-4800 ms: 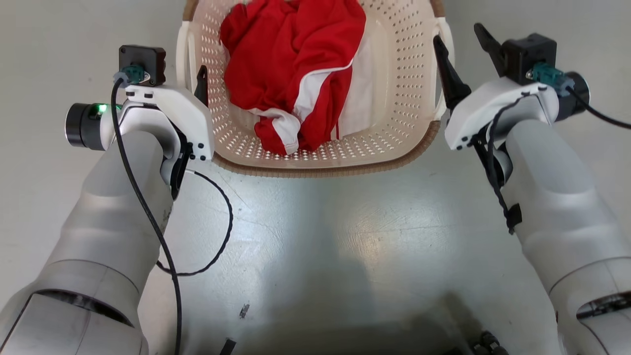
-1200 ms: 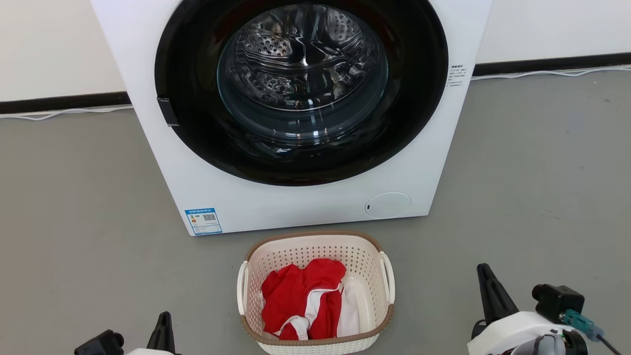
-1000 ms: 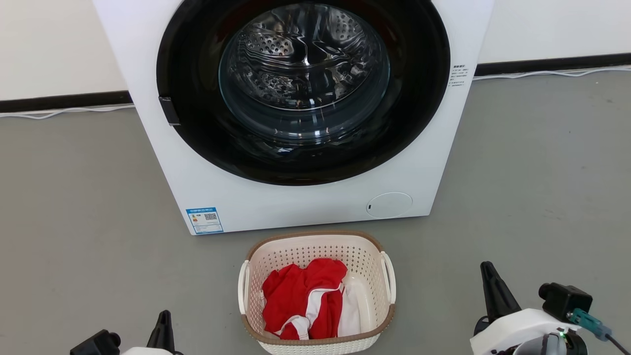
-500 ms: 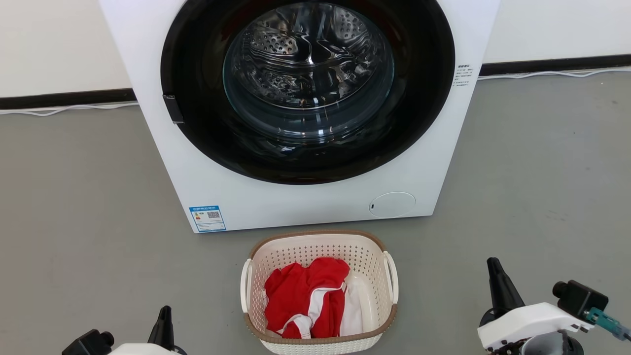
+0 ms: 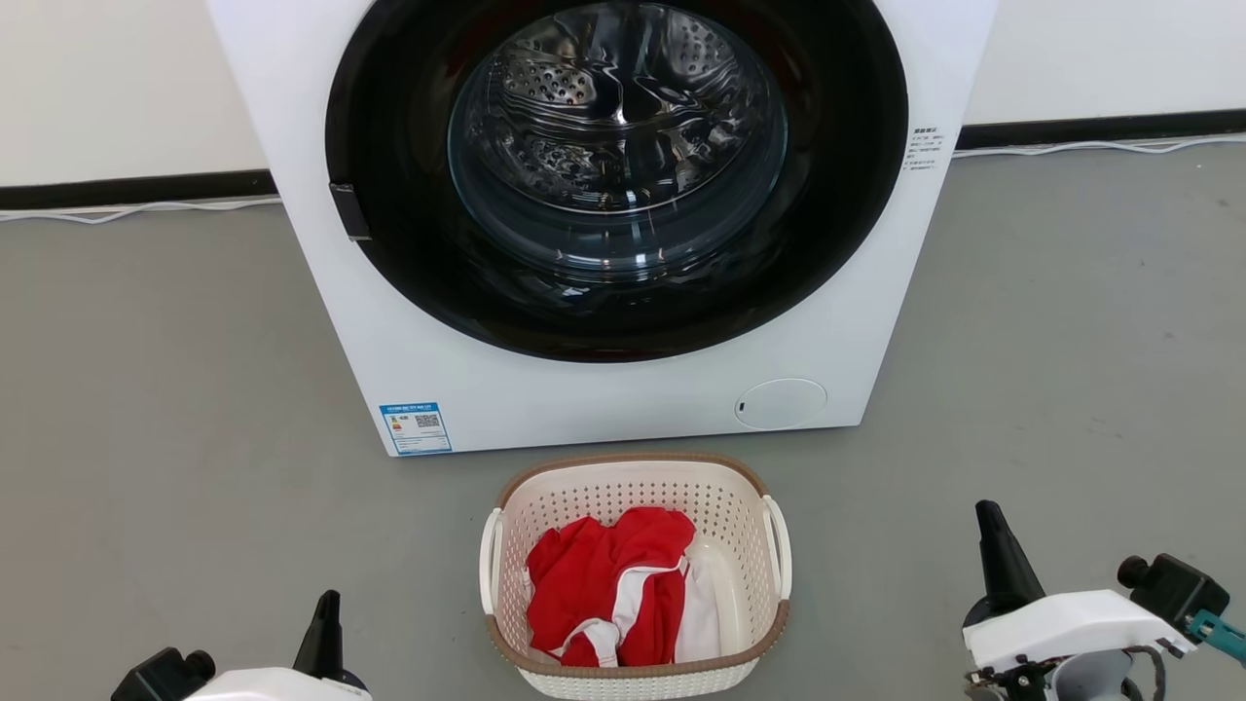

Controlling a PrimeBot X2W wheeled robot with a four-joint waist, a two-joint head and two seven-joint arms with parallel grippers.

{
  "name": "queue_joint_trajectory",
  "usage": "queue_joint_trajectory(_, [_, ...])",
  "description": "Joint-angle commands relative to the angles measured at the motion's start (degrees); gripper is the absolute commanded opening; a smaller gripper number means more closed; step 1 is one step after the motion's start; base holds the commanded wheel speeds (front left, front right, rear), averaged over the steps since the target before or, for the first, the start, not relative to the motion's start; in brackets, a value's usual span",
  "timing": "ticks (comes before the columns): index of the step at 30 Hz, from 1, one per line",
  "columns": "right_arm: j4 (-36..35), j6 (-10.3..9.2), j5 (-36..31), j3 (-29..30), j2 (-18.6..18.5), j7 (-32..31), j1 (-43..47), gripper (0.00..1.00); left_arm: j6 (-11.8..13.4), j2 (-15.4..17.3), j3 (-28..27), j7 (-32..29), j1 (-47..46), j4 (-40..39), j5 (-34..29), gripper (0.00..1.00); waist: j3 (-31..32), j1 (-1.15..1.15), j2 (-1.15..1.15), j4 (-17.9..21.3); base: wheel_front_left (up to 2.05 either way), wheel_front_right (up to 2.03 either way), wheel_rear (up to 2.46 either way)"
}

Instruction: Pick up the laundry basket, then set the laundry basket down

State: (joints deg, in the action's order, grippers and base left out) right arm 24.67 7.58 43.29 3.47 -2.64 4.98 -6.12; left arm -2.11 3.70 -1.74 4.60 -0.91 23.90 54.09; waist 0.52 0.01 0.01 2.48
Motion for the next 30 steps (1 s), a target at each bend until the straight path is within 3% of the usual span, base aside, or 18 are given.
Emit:
queue_joint_trajectory(1, [-2.15, -0.04, 2.26, -0.36, -0.19, -0.61, -1.2, 0.0, -0.76, 0.36, -1.17, -0.28, -3.16, -1.97, 1.74, 0.0, -0.02, 0.0, -0.01, -0.06, 0.0, 0.0, 0.0])
queue_joint_trajectory(30, [-6.13, -0.06, 24.09, 1.23, -0.21, -5.69, -0.67, 0.0, -2.92, -0.19, -2.87, -5.35, -4.16, -5.65, 18.74, 0.0, -0.33, 0.0, -0.01, -1.2, 0.0, 0.0, 0.0])
